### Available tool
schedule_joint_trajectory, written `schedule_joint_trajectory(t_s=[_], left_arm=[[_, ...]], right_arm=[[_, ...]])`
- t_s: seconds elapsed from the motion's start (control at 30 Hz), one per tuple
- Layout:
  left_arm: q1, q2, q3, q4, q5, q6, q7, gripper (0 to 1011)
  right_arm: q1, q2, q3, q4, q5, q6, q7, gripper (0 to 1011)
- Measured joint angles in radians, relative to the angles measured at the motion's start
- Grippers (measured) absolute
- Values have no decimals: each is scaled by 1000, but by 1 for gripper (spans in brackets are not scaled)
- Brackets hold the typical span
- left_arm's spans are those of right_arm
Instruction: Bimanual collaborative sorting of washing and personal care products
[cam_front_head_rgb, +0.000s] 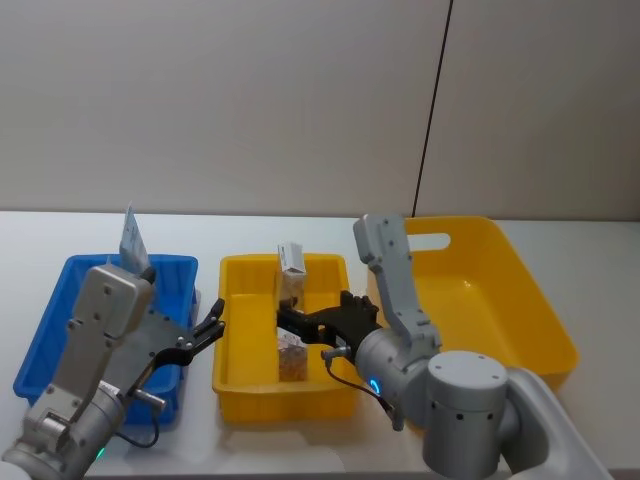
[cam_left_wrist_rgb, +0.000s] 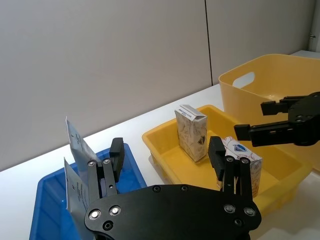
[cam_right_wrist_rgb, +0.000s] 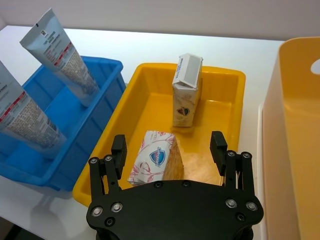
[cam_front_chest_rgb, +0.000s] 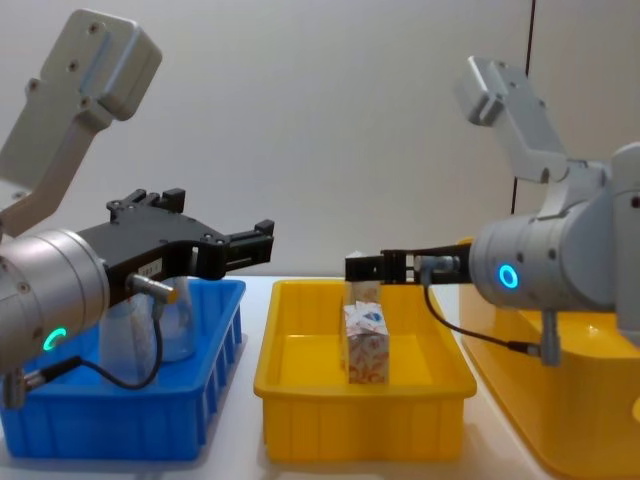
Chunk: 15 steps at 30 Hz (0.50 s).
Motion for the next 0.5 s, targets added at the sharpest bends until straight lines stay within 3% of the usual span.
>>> schedule_joint_trajectory(t_s=[0.5], left_arm=[[0,0,0,0,0,0,0,1001]], right_arm=[[51,-40,-3,88,-8,43,3,1002]])
